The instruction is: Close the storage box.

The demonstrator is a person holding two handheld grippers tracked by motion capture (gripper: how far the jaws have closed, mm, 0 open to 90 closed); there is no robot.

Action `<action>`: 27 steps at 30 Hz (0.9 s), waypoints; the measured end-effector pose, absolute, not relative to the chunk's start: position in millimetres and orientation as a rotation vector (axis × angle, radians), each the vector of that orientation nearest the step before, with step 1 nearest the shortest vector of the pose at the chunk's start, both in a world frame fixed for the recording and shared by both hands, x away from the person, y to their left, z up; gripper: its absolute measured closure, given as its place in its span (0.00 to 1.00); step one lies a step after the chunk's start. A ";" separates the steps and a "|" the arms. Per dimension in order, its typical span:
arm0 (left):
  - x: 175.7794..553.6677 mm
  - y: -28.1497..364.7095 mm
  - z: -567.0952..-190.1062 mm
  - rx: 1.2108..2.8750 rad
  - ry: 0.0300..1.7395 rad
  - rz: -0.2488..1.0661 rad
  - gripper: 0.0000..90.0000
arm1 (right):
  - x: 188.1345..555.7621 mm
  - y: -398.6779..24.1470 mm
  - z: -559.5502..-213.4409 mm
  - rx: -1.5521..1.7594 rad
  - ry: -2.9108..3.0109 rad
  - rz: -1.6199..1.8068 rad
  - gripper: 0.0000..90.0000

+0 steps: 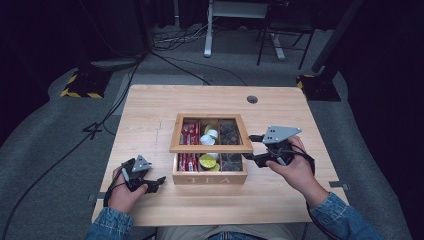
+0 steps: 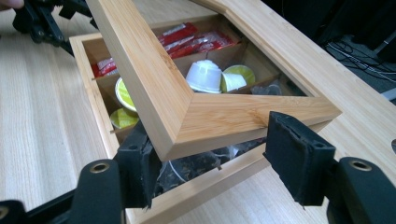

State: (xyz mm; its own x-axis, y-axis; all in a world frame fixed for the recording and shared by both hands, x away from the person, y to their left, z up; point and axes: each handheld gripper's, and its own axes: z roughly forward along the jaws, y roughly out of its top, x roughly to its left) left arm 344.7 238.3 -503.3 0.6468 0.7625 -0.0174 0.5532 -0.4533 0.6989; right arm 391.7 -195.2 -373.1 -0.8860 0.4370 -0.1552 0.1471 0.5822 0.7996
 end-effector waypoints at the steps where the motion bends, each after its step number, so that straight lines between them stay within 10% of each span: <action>1: 344.7 238.3 -503.3 2.177 1.018 0.392 0.24 | 390.9 -195.0 -374.8 0.476 2.483 1.204 0.41; 27: 345.0 238.3 -503.3 2.179 1.018 0.394 0.24 | 381.0 -194.6 -407.4 0.511 2.545 1.139 0.37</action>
